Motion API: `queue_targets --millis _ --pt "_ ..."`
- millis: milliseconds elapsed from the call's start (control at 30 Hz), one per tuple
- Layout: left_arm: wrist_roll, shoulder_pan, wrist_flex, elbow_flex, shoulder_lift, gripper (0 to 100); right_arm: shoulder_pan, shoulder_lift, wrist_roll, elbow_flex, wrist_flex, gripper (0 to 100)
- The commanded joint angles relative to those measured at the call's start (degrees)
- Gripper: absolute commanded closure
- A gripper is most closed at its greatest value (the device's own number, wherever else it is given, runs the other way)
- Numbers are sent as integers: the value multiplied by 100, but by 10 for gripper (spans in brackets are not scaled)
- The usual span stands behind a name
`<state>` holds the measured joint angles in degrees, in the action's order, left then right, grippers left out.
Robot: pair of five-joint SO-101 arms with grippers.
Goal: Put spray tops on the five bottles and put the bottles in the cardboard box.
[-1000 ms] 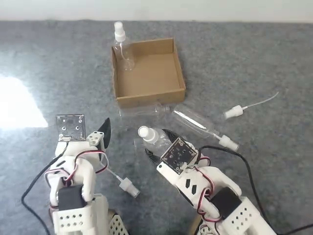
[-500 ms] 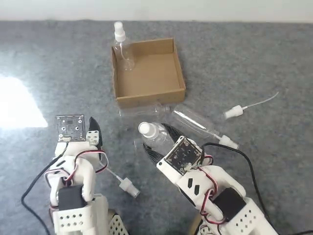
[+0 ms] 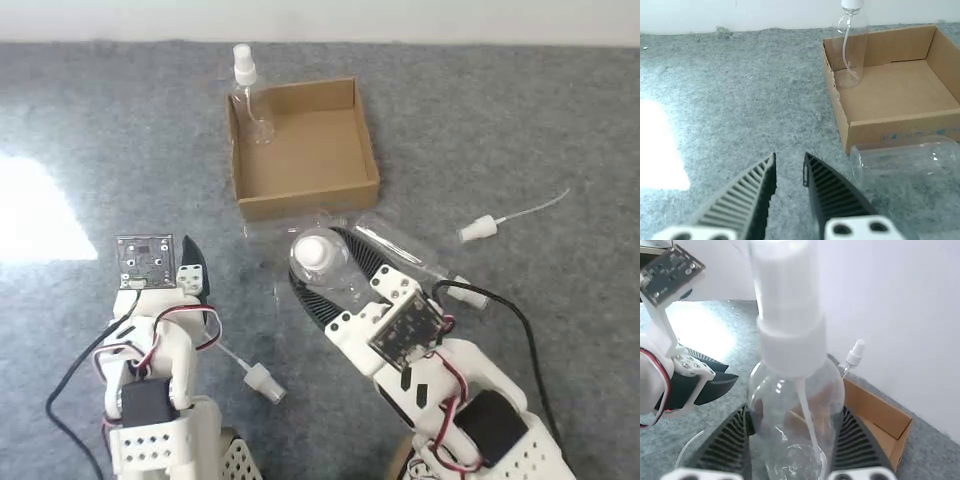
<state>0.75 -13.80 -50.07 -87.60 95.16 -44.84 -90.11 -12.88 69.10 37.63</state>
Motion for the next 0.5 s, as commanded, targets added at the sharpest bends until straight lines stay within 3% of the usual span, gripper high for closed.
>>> queue_targets --millis 0,467 --pt "44 26 123 31 88 920 92 488 -26 -853 -4 992" --pt "44 18 123 31 88 920 92 3424 -44 -2549 -22 992"
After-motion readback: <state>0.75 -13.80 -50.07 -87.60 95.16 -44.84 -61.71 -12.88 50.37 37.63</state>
